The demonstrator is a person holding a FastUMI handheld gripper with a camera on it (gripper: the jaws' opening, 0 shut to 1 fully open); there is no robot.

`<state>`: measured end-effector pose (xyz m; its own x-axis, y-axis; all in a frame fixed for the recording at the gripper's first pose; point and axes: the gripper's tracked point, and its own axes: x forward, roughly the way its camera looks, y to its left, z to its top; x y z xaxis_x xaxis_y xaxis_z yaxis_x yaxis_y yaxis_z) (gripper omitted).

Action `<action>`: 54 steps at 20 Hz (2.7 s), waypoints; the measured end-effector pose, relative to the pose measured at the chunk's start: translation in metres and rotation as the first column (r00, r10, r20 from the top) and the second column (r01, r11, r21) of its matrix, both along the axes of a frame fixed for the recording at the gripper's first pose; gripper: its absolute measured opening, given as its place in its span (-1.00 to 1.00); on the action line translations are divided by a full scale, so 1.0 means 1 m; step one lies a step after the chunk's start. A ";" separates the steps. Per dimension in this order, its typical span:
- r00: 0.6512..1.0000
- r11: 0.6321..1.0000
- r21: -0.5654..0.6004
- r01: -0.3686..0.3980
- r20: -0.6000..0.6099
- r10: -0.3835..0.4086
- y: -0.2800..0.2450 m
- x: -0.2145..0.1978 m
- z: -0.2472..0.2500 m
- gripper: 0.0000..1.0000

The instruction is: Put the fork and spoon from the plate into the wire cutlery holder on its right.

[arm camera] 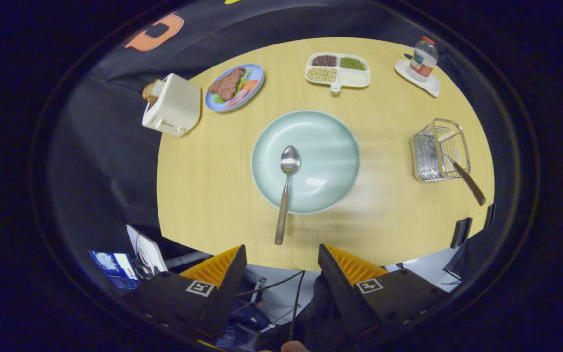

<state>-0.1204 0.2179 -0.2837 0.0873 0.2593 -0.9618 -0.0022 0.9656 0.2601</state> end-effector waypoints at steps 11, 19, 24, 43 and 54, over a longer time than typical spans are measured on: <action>1.000 0.986 -0.169 0.017 0.008 -0.016 0.029 0.006 -0.102 0.77; 1.000 0.973 -0.229 -0.007 -0.006 0.006 0.026 0.014 -0.116 -0.59; 0.999 0.980 -0.197 -0.038 0.003 0.040 0.017 0.014 -0.110 -0.99; 0.993 0.996 -0.023 0.087 0.083 -0.085 -0.120 0.032 0.055 -0.99; 0.977 0.974 -0.075 0.213 0.046 -0.210 -0.242 0.023 0.079 -1.00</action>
<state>-0.0971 -0.0245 -0.2047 0.1681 0.1544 -0.9736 0.1961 0.9627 0.1865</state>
